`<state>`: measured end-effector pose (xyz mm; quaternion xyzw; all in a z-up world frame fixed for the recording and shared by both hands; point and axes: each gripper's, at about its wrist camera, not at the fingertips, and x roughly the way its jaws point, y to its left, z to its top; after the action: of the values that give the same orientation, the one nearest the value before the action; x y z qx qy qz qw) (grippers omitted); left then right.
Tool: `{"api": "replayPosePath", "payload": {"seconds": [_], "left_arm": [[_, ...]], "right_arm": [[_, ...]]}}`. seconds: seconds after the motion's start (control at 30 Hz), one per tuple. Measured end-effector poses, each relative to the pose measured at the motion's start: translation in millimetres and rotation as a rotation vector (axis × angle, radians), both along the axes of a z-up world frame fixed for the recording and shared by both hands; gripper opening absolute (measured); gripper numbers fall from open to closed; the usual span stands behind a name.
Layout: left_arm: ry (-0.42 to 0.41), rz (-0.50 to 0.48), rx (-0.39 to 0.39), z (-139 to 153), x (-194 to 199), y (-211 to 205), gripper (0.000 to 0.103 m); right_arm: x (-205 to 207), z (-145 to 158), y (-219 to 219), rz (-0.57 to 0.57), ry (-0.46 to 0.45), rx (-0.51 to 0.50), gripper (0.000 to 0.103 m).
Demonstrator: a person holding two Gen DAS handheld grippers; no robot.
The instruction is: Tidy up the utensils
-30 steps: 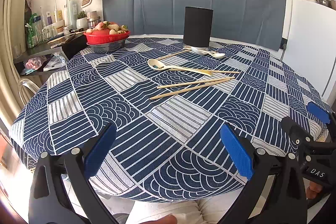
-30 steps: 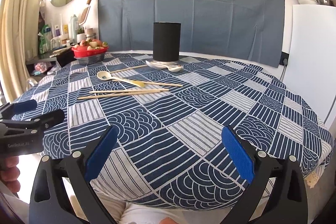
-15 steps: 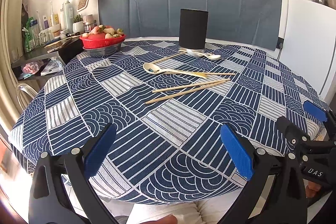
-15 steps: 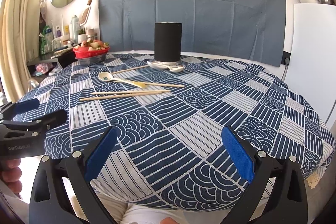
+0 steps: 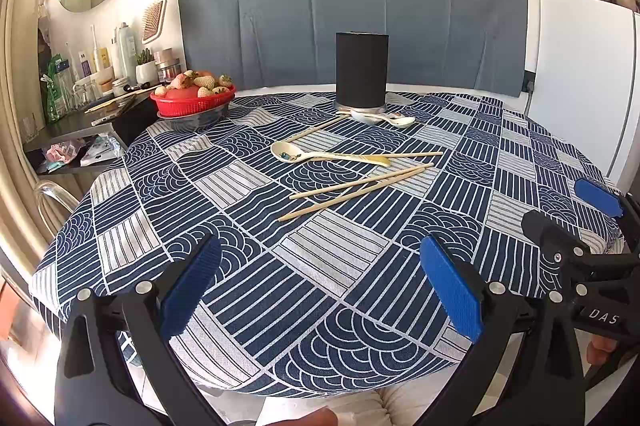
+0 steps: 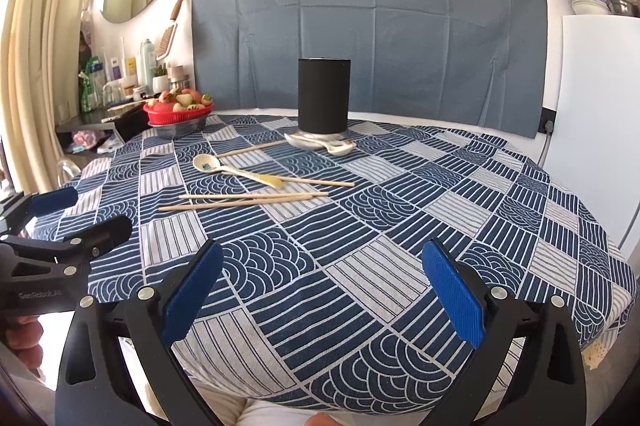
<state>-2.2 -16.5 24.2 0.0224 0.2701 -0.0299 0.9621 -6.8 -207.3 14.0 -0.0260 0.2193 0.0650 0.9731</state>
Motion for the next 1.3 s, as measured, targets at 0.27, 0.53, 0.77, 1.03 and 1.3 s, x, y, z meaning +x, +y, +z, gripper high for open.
{"api": "replayPosePath", "payload": {"seconds": [0.27,0.53,0.77,1.03,1.3], "left_arm": [[0.026,-0.053,0.03,6,13,-6,0.097],[0.065,-0.117,0.015,11,36,-11,0.097],[0.083,-0.142,0.037,14,60,-17,0.097],[0.13,-0.21,0.082,11,81,-24,0.097],[0.206,-0.259,0.092,3,99,-21,0.097]], "right_arm": [[14,11,-8,-0.064,-0.006,0.016,0.095],[37,21,-20,-0.136,0.009,0.02,0.095],[64,20,-22,-0.144,0.07,0.021,0.095],[92,18,-19,-0.12,0.13,0.022,0.095],[129,15,1,-0.03,0.105,-0.207,0.095]]}}
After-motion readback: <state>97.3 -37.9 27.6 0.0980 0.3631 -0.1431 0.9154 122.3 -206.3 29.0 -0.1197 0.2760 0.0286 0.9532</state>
